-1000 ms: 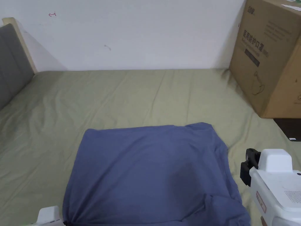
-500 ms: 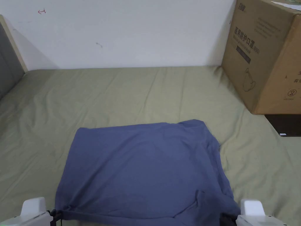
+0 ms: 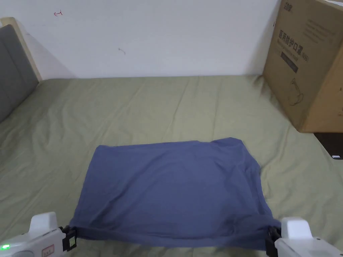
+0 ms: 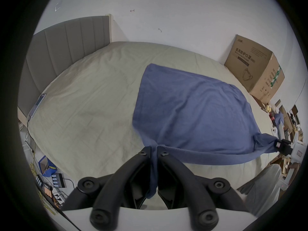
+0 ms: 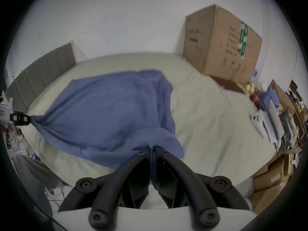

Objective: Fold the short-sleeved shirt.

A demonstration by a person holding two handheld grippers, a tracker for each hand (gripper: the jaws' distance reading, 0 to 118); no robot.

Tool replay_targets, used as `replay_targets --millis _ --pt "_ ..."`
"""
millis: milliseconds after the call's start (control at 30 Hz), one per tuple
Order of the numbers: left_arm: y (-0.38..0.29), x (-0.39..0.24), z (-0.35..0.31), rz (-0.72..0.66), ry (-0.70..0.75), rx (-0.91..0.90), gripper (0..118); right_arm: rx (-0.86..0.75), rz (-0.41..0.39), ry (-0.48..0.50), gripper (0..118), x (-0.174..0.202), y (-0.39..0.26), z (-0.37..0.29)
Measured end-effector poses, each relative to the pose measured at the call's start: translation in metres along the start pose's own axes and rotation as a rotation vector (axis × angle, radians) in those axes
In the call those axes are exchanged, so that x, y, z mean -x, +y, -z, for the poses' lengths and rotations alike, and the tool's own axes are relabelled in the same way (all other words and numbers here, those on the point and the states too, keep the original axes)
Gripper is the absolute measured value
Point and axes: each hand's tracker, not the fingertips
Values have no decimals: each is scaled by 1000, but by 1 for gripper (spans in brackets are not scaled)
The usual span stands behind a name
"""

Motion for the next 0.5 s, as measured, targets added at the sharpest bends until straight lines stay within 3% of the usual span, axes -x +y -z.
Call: replay_targets --millis 267,500 --pt "80 -11 28 18 9 -75 3 -111 6 -2 4 5 96 36" --pt "129 -27 108 71 46 1 4 29 76 -23 4 0 129 134"
